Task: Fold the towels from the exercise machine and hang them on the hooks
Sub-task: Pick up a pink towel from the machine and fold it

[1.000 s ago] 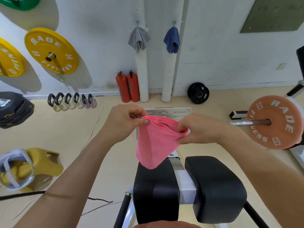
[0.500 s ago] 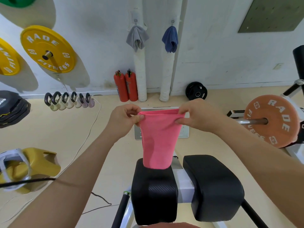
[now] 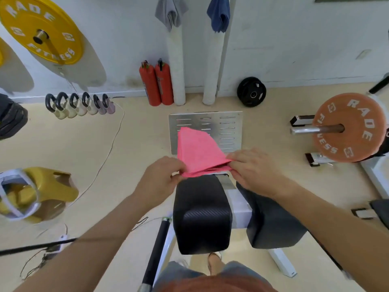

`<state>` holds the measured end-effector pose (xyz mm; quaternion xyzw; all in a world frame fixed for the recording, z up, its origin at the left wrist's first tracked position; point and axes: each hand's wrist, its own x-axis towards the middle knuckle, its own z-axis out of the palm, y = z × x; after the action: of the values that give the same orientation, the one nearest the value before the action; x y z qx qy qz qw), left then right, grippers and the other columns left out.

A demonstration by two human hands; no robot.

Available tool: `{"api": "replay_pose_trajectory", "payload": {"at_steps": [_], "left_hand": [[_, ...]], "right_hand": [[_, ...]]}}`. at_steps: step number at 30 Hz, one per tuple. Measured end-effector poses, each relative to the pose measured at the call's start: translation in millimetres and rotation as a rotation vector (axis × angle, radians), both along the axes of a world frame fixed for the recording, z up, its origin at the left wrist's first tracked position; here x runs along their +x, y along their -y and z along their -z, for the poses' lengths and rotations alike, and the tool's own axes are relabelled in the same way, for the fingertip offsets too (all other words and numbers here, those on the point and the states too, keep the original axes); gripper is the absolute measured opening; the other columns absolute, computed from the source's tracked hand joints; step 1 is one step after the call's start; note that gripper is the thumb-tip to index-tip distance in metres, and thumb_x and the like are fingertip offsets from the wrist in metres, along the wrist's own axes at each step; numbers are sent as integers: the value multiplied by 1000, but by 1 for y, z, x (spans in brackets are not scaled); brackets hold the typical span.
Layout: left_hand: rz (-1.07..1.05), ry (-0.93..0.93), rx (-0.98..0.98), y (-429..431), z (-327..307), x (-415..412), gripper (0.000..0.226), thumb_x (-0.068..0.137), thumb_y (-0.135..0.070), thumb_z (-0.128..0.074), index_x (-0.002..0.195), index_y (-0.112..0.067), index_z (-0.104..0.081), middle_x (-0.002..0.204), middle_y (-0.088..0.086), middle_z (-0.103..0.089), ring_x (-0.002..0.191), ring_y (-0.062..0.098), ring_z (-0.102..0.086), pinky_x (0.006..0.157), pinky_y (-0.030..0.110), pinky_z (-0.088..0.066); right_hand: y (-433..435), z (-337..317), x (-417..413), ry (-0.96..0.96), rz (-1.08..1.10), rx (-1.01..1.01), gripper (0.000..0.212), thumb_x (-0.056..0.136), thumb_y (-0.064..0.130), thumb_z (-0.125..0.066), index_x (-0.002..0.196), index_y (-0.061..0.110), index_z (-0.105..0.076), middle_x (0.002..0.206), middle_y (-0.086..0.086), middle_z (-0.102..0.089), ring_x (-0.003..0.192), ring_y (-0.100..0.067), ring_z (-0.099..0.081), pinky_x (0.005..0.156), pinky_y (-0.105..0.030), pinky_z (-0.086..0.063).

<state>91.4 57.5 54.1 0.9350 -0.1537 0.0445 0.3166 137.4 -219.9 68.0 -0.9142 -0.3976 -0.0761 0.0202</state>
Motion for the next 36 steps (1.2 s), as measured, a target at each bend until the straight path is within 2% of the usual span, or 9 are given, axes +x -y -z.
{"api": "replay_pose_trajectory", "payload": {"at_steps": [4,6,17,20,23,27,30,33,36], "left_hand": [[121,-142,116,-2,65,-54,19,71,-5,-68,82,-19,-65,81,-6,-66,86,11,-50,74,27,-48],[195,-156,141,0,83,-73,23,65,-3,-75,78,-21,-65,82,-9,-67,89,5,-46,79,16,-42],[416,-275,185,1,101,-105,20,71,-4,-63,79,-19,-51,106,3,-68,116,22,-58,88,33,-54],[442,-392,219,4,94,-113,24,80,-5,-57,80,-23,-41,95,-2,-60,91,21,-59,78,34,-51],[459,-536,247,6,87,-118,14,89,-14,-53,87,-20,-41,85,0,-56,71,15,-49,68,33,-45],[345,-827,44,7,76,-106,23,94,-18,-50,79,-31,-37,75,3,-52,62,8,-40,58,16,-34],[121,-935,-286,-2,74,-91,17,92,-20,-52,81,-27,-41,74,5,-50,66,12,-44,64,24,-38],[-43,-856,-523,1,74,-78,14,95,-26,-50,89,-16,-43,65,-5,-43,60,4,-42,60,19,-36],[-196,-771,-604,15,71,-60,18,100,-22,-44,95,-5,-41,69,-4,-42,62,5,-40,56,14,-33]], "right_hand": [[1,67,-65,-190,-29,-97,14,76,22,-77,89,20,-74,101,3,-72,96,-18,-67,68,-32,-55],[2,84,-91,-264,-39,-143,14,81,22,-72,94,19,-72,106,2,-71,101,-19,-65,72,-33,-56],[7,96,-145,-298,-57,-175,22,71,27,-80,90,19,-74,106,1,-71,102,-19,-65,75,-35,-58],[7,92,-150,-303,-110,-174,11,77,29,-73,84,21,-76,98,5,-74,100,-16,-67,74,-32,-58],[3,86,-149,-468,-54,-238,35,84,32,-42,81,22,-76,96,8,-75,107,-13,-65,82,-33,-57],[-6,69,-134,-842,73,-193,28,85,31,-46,92,18,-69,104,1,-68,96,-18,-62,87,-36,-52],[-9,54,-111,-1002,261,-16,34,83,28,-59,113,13,-66,108,-7,-68,95,-10,-64,88,-25,-52],[-15,39,-86,-1153,407,303,14,81,18,-57,83,5,-60,74,-7,-52,60,-2,-48,65,-16,-42],[-22,45,-63,-1195,519,570,10,81,8,-48,72,6,-49,70,-3,-39,65,-13,-40,62,-26,-35]]}}
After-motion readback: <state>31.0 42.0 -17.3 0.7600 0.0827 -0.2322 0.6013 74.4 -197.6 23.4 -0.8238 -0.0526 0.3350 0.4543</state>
